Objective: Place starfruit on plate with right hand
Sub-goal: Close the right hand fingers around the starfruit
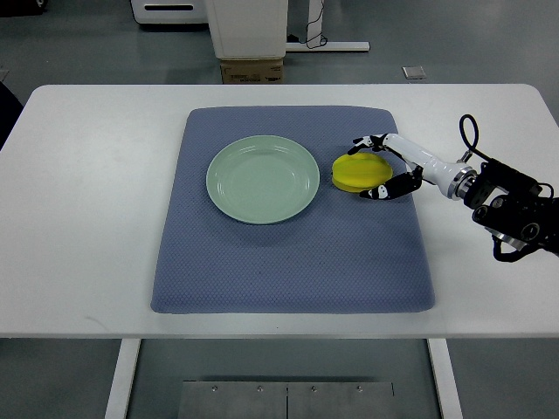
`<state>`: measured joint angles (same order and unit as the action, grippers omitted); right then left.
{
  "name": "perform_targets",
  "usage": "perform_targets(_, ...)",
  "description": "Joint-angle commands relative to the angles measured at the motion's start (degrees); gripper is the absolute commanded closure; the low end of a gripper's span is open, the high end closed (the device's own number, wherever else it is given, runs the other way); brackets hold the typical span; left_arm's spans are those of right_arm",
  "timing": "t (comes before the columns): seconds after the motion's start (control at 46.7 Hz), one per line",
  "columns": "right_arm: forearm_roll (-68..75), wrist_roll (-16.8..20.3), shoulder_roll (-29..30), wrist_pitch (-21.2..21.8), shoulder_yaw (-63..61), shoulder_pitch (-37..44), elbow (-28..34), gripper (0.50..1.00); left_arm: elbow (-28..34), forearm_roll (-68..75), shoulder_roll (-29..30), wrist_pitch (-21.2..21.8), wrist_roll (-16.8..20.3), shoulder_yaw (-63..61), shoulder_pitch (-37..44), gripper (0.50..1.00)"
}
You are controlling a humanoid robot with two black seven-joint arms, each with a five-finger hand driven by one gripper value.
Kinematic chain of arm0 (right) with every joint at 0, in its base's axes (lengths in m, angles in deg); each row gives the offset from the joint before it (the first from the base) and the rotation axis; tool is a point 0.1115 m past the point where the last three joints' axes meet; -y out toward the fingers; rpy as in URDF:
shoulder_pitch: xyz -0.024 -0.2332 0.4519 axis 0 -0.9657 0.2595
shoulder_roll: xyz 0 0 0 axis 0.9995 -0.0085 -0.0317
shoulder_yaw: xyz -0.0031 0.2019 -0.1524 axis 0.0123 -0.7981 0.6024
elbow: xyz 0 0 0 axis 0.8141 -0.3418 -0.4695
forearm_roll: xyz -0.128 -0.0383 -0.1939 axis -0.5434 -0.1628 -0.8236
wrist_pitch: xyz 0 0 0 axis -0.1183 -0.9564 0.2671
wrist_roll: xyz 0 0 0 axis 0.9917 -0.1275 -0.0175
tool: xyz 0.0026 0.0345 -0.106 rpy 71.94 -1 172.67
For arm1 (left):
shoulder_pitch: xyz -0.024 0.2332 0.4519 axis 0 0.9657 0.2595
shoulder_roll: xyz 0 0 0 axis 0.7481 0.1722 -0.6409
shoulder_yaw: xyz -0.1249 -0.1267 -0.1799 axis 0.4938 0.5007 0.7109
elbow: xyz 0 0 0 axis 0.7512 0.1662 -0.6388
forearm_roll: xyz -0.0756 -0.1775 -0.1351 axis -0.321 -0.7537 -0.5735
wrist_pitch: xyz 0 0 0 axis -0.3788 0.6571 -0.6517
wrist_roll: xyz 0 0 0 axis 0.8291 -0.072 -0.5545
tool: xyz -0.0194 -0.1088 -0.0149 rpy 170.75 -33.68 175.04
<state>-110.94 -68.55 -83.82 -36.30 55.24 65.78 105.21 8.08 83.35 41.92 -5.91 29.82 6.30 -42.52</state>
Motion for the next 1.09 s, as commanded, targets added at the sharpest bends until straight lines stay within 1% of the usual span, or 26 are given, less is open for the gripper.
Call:
perform_targets(0.0,0.0,0.0,0.01,0.0,0.05,0.0,-0.02,0.611,0.0,0.0,0.0,-0.01,0.0,0.0,-0.02,0.5)
perform_targets(0.064,0.0,0.0,0.01,0.0,0.05,0.0,-0.1,0.624,0.0,0.0,0.0,-0.01,0.0,0.0,-0.02,0.5)
perform_targets(0.193,0.0,0.0,0.01,0.0,0.23,0.0,-0.1,0.693,0.0,0.0,0.0,-0.01,0.0,0.0,-0.02,0.5)
perform_targets(0.257,0.0,0.0,0.01,0.0,0.66,0.08,-0.1,0.707,0.0,0.0,0.0,-0.01,0.0,0.0,-0.02,0.5)
perform_targets(0.343,0.0,0.0,-0.07,0.0,1.19,0.08,-0.1,0.751,0.0,0.0,0.0,-0.01,0.0,0.0,-0.02,0.5)
perform_targets(0.386,0.0,0.0,-0.07,0.0,1.28,0.08,-0.1,0.799,0.0,0.0,0.0,-0.01,0.0,0.0,-0.02,0.5)
perform_targets(0.45,0.0,0.0,-0.07,0.0,1.28,0.08,-0.1,0.85,0.0,0.0,0.0,-0.01,0.0,0.0,-0.02,0.5)
perform_targets(0.536,0.0,0.0,-0.07,0.0,1.28,0.08,-0.1,1.0,0.0,0.0,0.0,-0.01,0.0,0.0,-0.02,0.5)
perform_targets(0.857,0.88,0.0,-0.16,0.26,0.67,0.79,-0.1,1.0,0.0,0.0,0.0,-0.01,0.0,0.0,-0.02,0.5)
perform_targets(1.071,4.04,0.0,-0.51,2.37,-1.18,1.14,-0.1,1.0,0.0,0.0,0.0,-0.01,0.0,0.0,-0.02,0.5)
